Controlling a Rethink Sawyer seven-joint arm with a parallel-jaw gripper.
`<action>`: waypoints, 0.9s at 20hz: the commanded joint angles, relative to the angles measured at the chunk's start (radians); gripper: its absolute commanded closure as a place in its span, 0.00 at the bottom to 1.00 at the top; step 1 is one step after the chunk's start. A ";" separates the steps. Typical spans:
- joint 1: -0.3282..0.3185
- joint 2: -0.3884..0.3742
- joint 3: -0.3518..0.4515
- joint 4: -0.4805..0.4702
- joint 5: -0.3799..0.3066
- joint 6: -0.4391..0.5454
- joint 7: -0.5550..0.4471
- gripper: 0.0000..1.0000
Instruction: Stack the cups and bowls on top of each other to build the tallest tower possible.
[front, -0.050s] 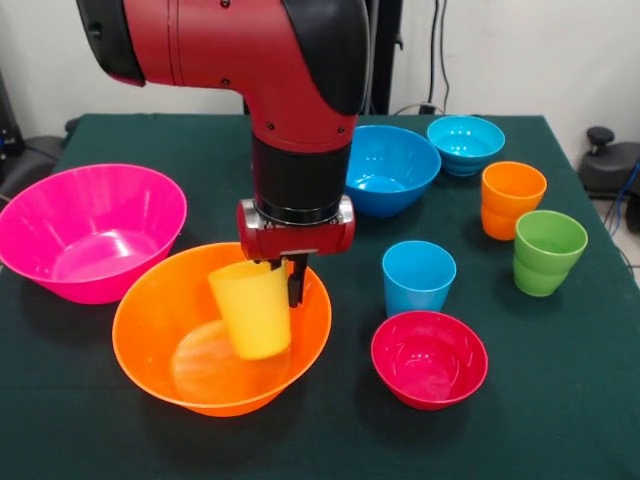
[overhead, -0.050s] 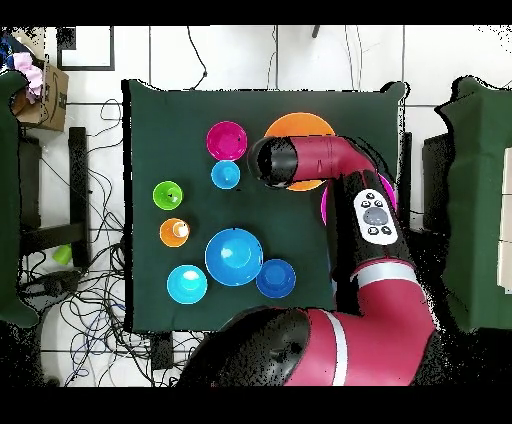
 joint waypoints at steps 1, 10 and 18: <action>-0.030 -0.063 0.099 -0.043 -0.082 0.168 -0.377 1.00; -0.062 0.009 0.158 -0.137 -0.117 0.260 -0.514 1.00; -0.041 0.029 0.120 -0.091 -0.098 0.171 -0.374 1.00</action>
